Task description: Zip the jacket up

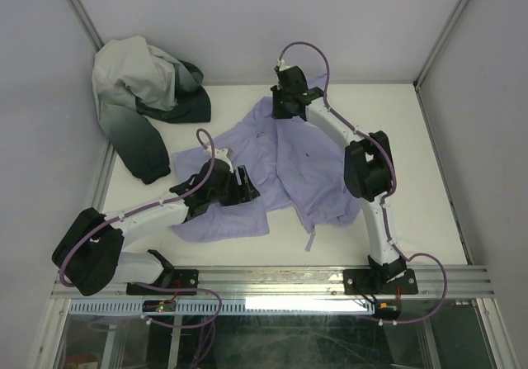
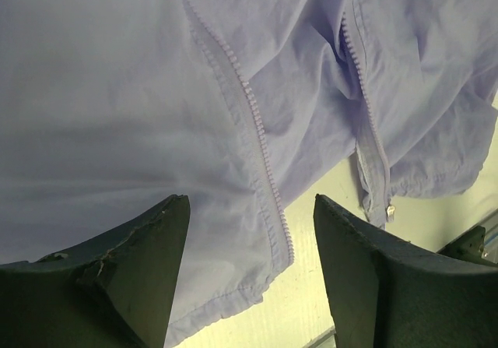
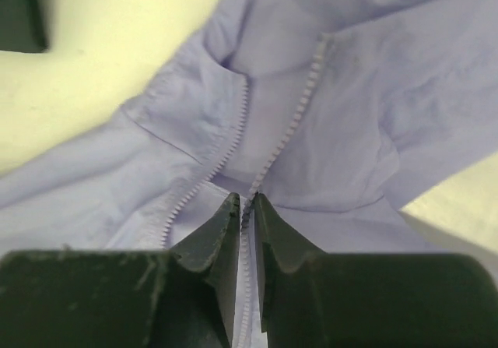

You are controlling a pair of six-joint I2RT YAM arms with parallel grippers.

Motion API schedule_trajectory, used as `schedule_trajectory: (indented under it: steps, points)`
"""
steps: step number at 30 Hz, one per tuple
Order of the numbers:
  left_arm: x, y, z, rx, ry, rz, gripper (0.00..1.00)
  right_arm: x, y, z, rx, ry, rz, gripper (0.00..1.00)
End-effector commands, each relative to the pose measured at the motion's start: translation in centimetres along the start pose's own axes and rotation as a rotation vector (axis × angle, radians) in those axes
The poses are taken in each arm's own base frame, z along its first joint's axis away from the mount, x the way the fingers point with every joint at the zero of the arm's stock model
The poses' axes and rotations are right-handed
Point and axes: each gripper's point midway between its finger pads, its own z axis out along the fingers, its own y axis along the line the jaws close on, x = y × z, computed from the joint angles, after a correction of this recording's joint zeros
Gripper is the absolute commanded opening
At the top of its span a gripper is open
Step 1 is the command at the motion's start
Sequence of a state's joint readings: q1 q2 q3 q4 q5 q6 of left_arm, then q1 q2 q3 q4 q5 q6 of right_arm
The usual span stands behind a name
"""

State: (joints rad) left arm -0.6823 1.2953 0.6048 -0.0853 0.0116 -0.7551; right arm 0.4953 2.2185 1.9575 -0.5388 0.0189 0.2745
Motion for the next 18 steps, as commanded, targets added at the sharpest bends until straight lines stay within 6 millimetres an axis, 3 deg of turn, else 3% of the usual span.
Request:
schedule_trajectory:
  steps: [1,7,10,13,15,18]
  points:
    - [-0.4,-2.0,-0.8,0.084,-0.026,-0.012,0.66,-0.9,2.9,0.6,-0.111,0.006,0.016,0.18]
    - [-0.7,-3.1,-1.7,0.121,-0.039,-0.029,0.66,-0.4,2.9,-4.3,-0.147,-0.017,-0.027,0.41]
    - [-0.7,-4.0,-2.0,0.149,-0.037,-0.041,0.66,1.1,1.8,-7.3,-0.128,-0.017,-0.049,0.46]
    - [-0.8,-5.1,-2.4,0.183,-0.040,-0.047,0.66,4.0,0.4,-9.8,-0.104,0.000,-0.050,0.46]
    - [-0.6,-5.7,-2.4,0.200,-0.039,-0.048,0.66,7.5,-0.7,-10.8,-0.092,0.049,-0.037,0.46]
    - [-0.4,-6.0,-2.3,0.207,-0.033,-0.048,0.66,11.2,-0.9,-12.8,-0.130,0.084,-0.013,0.47]
